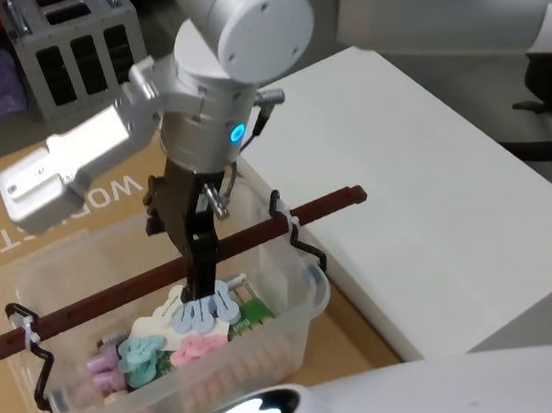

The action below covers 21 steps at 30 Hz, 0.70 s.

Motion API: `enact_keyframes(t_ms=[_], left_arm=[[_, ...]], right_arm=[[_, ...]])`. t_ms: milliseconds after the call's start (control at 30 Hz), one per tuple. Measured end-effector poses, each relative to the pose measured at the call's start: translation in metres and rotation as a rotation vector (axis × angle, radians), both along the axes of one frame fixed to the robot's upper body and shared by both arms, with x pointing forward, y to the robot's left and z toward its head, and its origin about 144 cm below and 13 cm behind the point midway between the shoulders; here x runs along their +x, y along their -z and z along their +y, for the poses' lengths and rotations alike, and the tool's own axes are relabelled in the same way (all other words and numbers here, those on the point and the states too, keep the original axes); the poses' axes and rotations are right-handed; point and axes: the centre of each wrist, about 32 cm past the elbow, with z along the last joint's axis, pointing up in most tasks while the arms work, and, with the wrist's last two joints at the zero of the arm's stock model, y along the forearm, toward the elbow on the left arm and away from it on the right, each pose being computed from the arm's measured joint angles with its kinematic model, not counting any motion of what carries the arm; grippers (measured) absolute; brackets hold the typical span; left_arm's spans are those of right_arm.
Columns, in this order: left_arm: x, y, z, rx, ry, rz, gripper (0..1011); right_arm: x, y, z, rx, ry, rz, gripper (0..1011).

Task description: Use one hand to grasp the basket and place it at the designated location.

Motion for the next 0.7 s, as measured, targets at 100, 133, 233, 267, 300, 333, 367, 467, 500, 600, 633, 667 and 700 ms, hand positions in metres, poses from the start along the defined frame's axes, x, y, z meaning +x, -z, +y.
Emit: enact_keyframes(t_ms=[100, 133, 233, 267, 300, 333, 367, 467, 500, 600, 633, 667, 700], left_arm=[[0.000, 0.000, 0.000, 0.000, 0.000, 0.000, 0], [0.000, 0.000, 0.000, 0.000, 0.000, 0.000, 0], [0.000, 0.000, 0.000, 0.000, 0.000, 0.000, 0], [0.000, 0.000, 0.000, 0.000, 0.000, 0.000, 0], [0.000, 0.000, 0.000, 0.000, 0.000, 0.000, 0], [0.000, 0.000, 0.000, 0.000, 0.000, 0.000, 0], [0.000, 0.000, 0.000, 0.000, 0.000, 0.000, 0], [0.000, 0.000, 0.000, 0.000, 0.000, 0.000, 0], [0.000, 0.000, 0.000, 0.000, 0.000, 0.000, 0], [0.000, 0.000, 0.000, 0.000, 0.000, 0.000, 0], [0.000, 0.000, 0.000, 0.000, 0.000, 0.000, 0], [0.000, 0.000, 0.000, 0.000, 0.000, 0.000, 0], [0.000, 0.000, 0.000, 0.000, 0.000, 0.000, 0]], right_arm=[[0.000, 0.004, 0.002, -0.011, -0.002, 0.000, 1000], [0.000, 0.006, 0.003, -0.016, -0.003, 0.000, 1000], [0.000, 0.010, 0.006, -0.025, -0.003, 0.002, 1000], [0.000, 0.011, 0.006, -0.027, -0.003, 0.002, 1001], [0.001, 0.012, 0.007, -0.030, -0.003, 0.002, 1000], [0.001, 0.014, 0.008, -0.034, -0.003, 0.003, 1001], [0.001, 0.015, 0.008, -0.036, -0.002, 0.003, 1000], [0.001, 0.018, 0.010, -0.042, -0.001, 0.003, 1000], [0.001, 0.019, 0.010, -0.043, -0.001, 0.003, 1000], [0.001, 0.020, 0.011, -0.047, -0.001, 0.003, 1000], [0.001, 0.021, 0.011, -0.047, -0.001, 0.003, 1000], [0.001, 0.021, 0.011, -0.048, 0.001, 0.004, 1000], [0.001, 0.022, 0.012, -0.049, 0.001, 0.004, 1000]])
